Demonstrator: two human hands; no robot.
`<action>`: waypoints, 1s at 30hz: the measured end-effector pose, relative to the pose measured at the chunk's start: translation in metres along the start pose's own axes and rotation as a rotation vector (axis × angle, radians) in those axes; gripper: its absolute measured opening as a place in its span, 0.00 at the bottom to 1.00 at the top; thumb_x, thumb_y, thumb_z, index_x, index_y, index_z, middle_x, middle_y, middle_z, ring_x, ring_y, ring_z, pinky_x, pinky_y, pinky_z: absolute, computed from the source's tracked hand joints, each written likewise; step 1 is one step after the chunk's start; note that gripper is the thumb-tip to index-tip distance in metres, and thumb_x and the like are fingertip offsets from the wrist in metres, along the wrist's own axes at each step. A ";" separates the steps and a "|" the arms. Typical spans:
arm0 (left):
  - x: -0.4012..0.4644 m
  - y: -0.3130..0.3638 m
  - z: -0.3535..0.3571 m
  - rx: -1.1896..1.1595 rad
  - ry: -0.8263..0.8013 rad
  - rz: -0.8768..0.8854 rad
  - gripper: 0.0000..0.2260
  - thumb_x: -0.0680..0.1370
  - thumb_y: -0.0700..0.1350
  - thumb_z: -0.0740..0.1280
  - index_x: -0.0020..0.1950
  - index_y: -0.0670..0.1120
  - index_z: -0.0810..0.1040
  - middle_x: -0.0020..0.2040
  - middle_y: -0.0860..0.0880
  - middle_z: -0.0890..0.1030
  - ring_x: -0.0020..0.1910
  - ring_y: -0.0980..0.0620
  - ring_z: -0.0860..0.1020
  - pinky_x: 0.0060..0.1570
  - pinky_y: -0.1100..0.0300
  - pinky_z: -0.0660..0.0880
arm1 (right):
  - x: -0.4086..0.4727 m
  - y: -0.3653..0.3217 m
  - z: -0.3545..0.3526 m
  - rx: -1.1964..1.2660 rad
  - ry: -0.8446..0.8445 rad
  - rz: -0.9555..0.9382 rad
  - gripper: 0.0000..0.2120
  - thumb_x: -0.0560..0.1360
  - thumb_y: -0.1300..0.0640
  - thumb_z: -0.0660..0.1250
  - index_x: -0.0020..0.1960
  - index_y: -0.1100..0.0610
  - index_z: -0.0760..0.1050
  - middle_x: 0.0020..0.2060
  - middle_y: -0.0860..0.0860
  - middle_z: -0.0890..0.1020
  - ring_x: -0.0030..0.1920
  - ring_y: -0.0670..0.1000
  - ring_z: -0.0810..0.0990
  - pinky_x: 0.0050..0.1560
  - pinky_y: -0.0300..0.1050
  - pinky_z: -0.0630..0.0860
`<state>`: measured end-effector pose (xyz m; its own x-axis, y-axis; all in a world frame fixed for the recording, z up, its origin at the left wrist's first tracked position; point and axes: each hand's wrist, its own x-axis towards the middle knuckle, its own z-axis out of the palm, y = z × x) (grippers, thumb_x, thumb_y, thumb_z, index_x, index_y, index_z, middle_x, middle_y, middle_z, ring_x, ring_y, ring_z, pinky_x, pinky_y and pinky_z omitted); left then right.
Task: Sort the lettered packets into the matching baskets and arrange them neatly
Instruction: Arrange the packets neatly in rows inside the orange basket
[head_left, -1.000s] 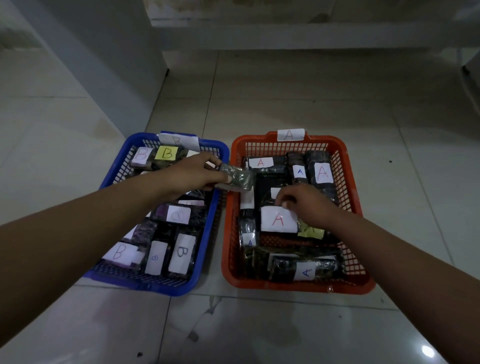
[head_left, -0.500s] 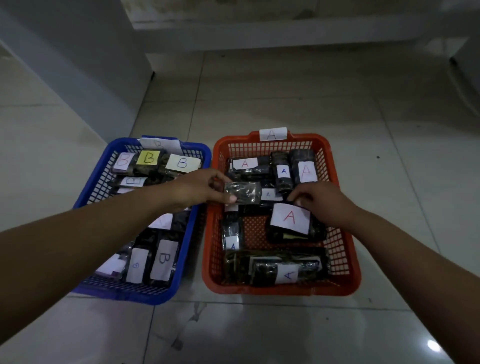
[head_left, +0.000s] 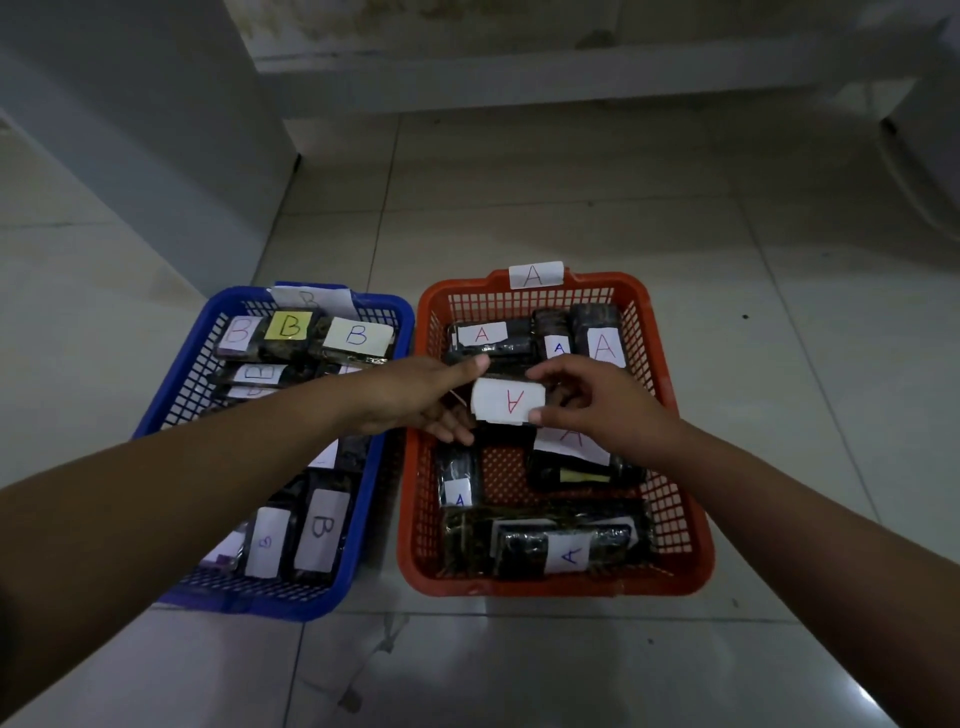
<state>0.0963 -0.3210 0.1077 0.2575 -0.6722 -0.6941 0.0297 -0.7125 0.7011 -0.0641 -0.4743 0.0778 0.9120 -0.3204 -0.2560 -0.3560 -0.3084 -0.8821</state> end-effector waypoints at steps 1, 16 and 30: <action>0.000 0.000 0.002 0.011 0.001 -0.005 0.22 0.78 0.60 0.55 0.56 0.44 0.77 0.48 0.40 0.83 0.42 0.49 0.83 0.39 0.62 0.79 | -0.001 -0.001 0.002 -0.003 -0.008 -0.003 0.21 0.68 0.56 0.75 0.58 0.46 0.74 0.49 0.48 0.80 0.51 0.49 0.79 0.53 0.49 0.79; 0.010 0.006 0.012 -0.282 0.275 0.171 0.06 0.74 0.47 0.70 0.47 0.46 0.76 0.47 0.48 0.82 0.50 0.51 0.79 0.49 0.54 0.76 | -0.007 0.001 0.001 -0.183 0.135 0.003 0.20 0.67 0.49 0.74 0.56 0.50 0.72 0.53 0.47 0.79 0.55 0.48 0.77 0.57 0.45 0.74; 0.044 -0.008 0.019 0.522 0.148 0.108 0.22 0.74 0.50 0.71 0.66 0.51 0.70 0.64 0.47 0.74 0.57 0.49 0.75 0.57 0.54 0.75 | -0.042 0.043 -0.006 -0.790 0.025 0.005 0.33 0.69 0.54 0.72 0.70 0.52 0.60 0.67 0.52 0.70 0.65 0.53 0.70 0.62 0.50 0.71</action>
<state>0.0893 -0.3485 0.0685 0.3662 -0.7385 -0.5661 -0.4777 -0.6713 0.5667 -0.1186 -0.4796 0.0532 0.9084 -0.3406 -0.2425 -0.4081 -0.8486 -0.3366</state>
